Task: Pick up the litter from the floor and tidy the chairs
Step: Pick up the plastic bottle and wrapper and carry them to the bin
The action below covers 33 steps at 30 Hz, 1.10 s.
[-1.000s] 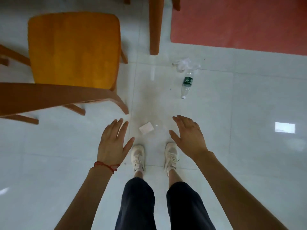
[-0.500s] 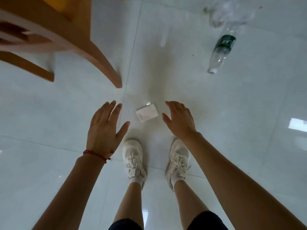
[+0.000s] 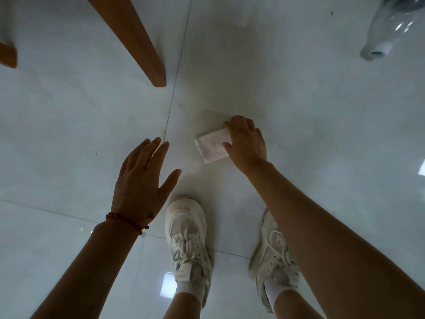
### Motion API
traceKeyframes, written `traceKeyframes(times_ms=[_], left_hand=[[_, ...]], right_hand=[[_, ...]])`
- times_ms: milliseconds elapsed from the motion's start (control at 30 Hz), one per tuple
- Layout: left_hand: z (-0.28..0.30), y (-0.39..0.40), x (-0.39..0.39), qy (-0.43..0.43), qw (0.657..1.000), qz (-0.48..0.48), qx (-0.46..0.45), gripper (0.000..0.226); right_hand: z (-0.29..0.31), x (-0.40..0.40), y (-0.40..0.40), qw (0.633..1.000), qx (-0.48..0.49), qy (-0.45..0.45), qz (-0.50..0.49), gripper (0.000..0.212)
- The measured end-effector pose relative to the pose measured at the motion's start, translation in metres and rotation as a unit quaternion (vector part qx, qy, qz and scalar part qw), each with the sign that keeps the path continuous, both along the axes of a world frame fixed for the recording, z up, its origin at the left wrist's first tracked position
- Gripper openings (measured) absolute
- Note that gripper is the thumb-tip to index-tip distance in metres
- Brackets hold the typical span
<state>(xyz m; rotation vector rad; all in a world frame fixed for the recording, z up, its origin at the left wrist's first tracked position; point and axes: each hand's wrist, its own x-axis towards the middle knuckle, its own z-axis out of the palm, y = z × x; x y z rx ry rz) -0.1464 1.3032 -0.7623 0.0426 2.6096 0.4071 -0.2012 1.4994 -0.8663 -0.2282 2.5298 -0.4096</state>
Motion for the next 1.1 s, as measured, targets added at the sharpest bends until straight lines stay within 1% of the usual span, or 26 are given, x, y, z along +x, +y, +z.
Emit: traceKeyframes(times_ms=[133,233,367,433,533,667,767,833,1100], left_hand=[[-0.008,0.001,0.003,-0.005,1.000,-0.012,0.006,0.078],[-0.008,0.007,0.001,-0.006,1.000,-0.021,0.011,0.081],[-0.003,0.016,-0.005,-0.001,0.999,-0.029,0.017,0.081],[0.002,0.022,-0.008,-0.001,0.999,-0.035,0.019,0.077],[0.013,0.032,-0.015,0.000,0.999,-0.045,0.019,0.067],[0.047,0.046,-0.026,0.008,0.998,-0.062,0.016,0.066],[0.086,0.064,-0.036,0.010,0.996,-0.088,0.017,0.077],[0.115,0.079,-0.046,0.016,0.994,-0.103,0.020,0.080],[0.232,0.160,-0.107,0.071,0.980,-0.182,0.031,0.072]], right_hand=[[-0.011,0.007,0.000,0.999,0.023,0.036,-0.011,0.033],[-0.012,0.008,0.003,0.998,0.005,0.016,-0.064,0.029],[-0.009,0.004,0.012,0.996,-0.004,-0.010,-0.092,0.022],[-0.003,0.002,0.021,0.993,-0.013,-0.010,-0.116,0.019],[0.017,0.002,0.039,0.988,-0.044,0.013,-0.149,0.015],[0.065,0.003,0.067,0.977,-0.074,0.036,-0.199,0.012],[0.114,0.005,0.092,0.972,-0.082,0.056,-0.212,0.013],[0.150,0.006,0.112,0.968,-0.086,0.076,-0.223,0.012],[0.290,-0.003,0.208,0.935,-0.070,0.148,-0.315,0.007]])
